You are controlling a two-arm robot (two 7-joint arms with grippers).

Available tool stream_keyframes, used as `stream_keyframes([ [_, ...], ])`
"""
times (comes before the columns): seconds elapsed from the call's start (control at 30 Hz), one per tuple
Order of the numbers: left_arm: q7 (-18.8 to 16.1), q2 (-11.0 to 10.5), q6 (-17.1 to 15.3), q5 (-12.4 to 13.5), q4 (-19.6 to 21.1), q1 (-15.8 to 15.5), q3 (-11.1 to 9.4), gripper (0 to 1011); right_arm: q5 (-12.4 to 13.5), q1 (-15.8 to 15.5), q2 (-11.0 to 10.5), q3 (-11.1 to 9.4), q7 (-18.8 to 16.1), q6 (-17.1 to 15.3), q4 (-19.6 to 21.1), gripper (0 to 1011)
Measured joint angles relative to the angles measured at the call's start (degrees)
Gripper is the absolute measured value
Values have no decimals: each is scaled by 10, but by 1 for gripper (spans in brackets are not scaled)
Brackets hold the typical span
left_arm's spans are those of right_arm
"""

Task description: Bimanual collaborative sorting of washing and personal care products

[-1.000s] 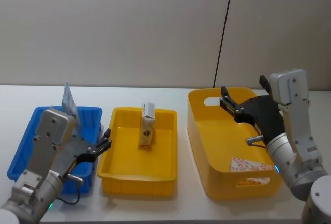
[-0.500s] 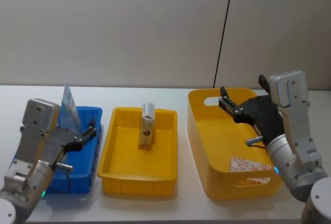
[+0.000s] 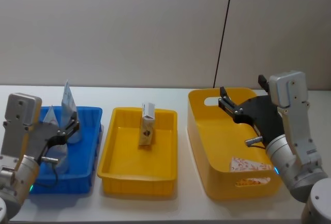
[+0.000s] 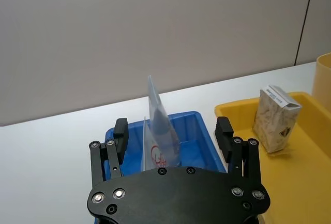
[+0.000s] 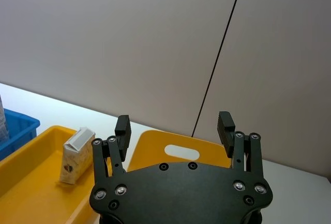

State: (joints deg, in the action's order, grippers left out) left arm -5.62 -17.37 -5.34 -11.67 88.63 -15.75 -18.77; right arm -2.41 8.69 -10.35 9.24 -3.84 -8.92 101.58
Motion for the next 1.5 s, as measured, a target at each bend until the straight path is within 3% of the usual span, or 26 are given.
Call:
stream_keyframes([
  [0.63, 5, 16, -33, -31, -29, 3, 34, 1001, 0, 0, 0, 0, 0, 1, 0, 1004],
  [1.1, 33, 43, -25, -55, -109, -28, 47, 1001, 0, 0, 0, 0, 0, 1, 0, 1004],
  [1.43, 40, 62, -10, -55, -172, -60, 47, 1002, 0, 0, 0, 0, 0, 1, 0, 1004],
  [1.5, 40, 65, -8, -52, -185, -67, 46, 955, 0, 0, 0, 0, 0, 1, 0, 1004],
])
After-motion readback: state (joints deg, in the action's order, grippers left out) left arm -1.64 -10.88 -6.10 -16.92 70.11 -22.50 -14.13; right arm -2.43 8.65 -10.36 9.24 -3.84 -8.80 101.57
